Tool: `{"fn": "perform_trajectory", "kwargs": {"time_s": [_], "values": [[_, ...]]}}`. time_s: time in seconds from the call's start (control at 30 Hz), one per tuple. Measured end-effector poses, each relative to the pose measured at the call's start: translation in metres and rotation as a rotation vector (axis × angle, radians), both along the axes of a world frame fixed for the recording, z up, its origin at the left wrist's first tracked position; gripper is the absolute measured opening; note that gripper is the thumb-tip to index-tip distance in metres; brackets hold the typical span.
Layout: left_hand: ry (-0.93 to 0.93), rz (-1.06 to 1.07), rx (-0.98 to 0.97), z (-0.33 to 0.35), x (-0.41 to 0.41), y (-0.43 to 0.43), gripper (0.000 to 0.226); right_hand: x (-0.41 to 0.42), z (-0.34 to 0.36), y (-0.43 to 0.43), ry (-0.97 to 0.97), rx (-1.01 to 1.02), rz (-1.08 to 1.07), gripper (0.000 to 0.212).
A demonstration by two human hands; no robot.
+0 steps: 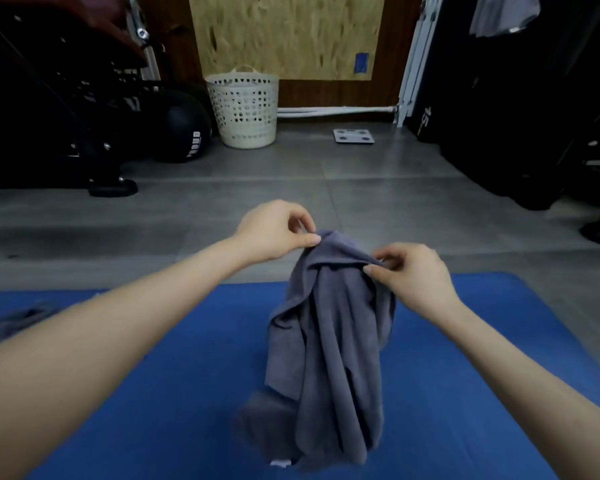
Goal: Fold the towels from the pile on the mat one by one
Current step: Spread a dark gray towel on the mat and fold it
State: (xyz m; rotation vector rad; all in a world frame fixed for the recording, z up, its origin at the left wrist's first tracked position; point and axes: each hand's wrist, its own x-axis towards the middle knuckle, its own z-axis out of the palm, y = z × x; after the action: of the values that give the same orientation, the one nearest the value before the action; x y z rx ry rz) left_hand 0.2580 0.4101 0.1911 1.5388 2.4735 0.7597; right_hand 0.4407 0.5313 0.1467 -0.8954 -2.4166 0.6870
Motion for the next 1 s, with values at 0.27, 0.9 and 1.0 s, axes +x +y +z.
{"fn": "perform_trajectory", "kwargs": {"time_s": [0.27,0.9,1.0], "values": [[-0.191,0.169,-0.335,-0.179,-0.005,-0.01,0.016,0.04,-0.162,0.039,-0.755,0.247,-0.199,0.015],[-0.697,0.484,-0.053,-0.313,-0.013,-0.024,0.025,0.041,-0.234,0.033,-0.389,0.099,-0.155,0.02],[-0.695,0.491,0.07,-0.271,-0.043,-0.028,0.026,0.036,-0.22,0.033,-0.291,0.09,-0.157,0.017]]}}
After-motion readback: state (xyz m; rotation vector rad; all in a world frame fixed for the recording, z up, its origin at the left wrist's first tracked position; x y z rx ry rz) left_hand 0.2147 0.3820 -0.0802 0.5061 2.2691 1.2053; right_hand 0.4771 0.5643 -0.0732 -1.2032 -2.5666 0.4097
